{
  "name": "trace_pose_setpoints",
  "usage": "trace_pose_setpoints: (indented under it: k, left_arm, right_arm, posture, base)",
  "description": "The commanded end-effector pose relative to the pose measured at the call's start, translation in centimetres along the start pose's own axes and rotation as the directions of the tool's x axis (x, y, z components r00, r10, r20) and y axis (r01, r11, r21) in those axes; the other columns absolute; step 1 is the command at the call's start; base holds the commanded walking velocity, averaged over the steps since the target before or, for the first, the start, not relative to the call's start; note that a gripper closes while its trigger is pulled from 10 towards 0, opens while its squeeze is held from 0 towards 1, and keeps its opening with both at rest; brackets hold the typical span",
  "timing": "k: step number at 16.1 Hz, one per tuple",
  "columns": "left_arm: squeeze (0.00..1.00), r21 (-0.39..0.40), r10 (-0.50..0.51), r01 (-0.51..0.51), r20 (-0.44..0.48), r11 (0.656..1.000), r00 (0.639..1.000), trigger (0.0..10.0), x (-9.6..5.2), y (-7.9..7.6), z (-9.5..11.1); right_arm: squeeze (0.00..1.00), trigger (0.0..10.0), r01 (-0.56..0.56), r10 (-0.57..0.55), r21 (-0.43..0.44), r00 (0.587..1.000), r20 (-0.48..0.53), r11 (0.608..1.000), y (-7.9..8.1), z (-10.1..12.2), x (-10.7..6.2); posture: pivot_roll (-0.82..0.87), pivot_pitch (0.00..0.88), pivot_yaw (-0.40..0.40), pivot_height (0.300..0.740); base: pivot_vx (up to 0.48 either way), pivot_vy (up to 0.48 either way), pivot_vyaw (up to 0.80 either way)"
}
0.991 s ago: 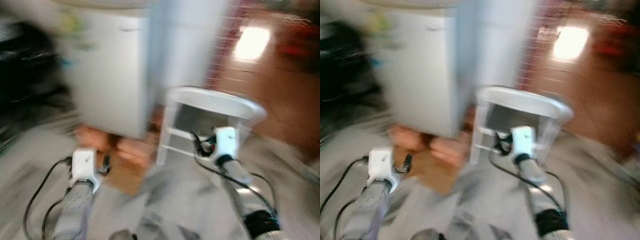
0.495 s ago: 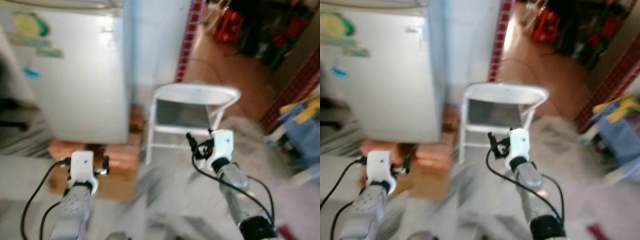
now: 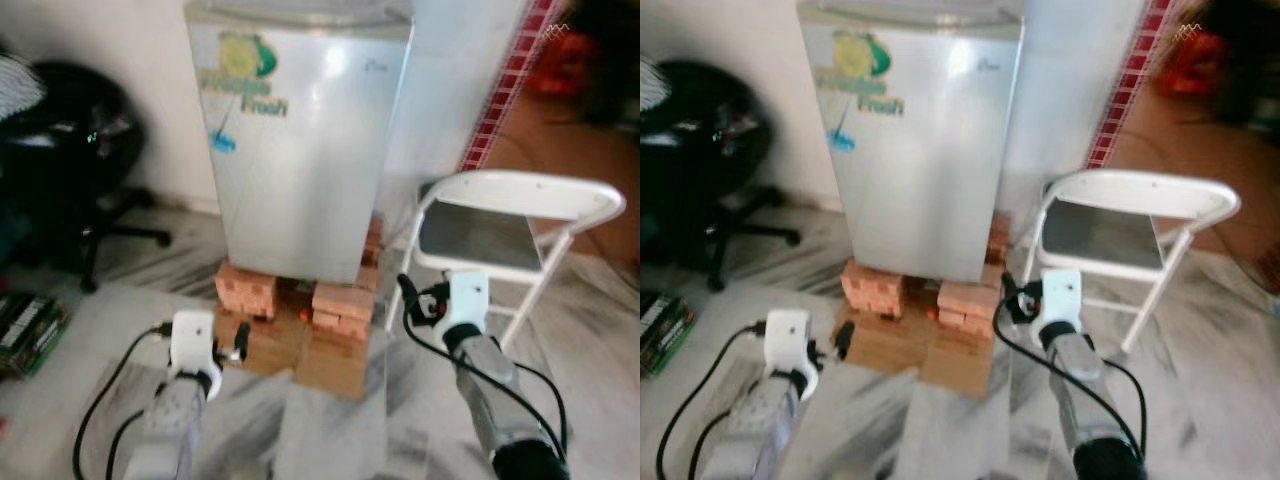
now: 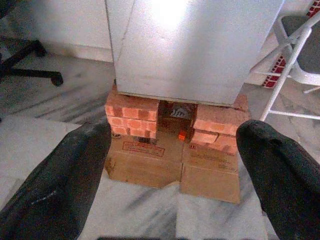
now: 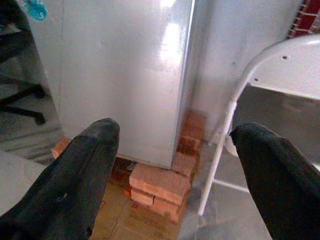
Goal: Restocking fridge
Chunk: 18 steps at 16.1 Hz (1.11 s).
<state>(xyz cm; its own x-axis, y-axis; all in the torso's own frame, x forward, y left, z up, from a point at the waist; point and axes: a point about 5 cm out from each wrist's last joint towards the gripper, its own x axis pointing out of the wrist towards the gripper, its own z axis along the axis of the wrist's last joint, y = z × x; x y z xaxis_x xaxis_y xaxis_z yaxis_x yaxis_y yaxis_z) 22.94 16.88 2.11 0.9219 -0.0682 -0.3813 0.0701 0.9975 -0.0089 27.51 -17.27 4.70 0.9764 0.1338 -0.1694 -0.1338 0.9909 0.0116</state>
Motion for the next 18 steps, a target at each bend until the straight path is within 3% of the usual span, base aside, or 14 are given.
trace_pose_setpoints:
  k: [1,4,8,18]
  left_arm:
    - [0.0,-0.001,0.006,-0.006,0.005,1.0,1.0,10.0,0.1,0.5,0.2]
    - [0.0,0.006,0.003,-0.003,0.004,1.0,1.0,10.0,0.2,0.5,0.3]
    - [0.0,0.02,0.022,-0.022,0.003,1.0,1.0,10.0,0.4,0.8,0.3]
    - [0.0,0.075,0.03,-0.032,0.024,0.997,0.999,10.0,0.6,1.1,0.5]
  right_arm:
    - [0.0,10.0,-0.003,0.003,-0.01,1.0,0.02,1.0,0.2,0.6,0.3]
    - [0.0,10.0,0.011,-0.011,-0.011,1.0,0.02,1.0,0.0,0.6,0.2]
    - [0.0,10.0,0.02,-0.02,-0.014,1.0,0.022,1.0,0.0,0.5,0.2]
    - [0.0,10.0,0.123,-0.122,-0.016,0.992,0.01,0.992,-1.0,-0.3,-0.4]
  posture:
    - [0.13,0.0,-0.036,0.74]
    - [0.12,0.0,-0.038,0.74]
    - [0.12,0.0,-0.036,0.74]
    - [0.12,0.0,-0.003,0.74]
  base:
    - [0.0,0.476,-0.8]
    - [0.0,0.476,-0.75]
    - [0.0,0.476,0.0]
    - [0.0,0.0,0.0]
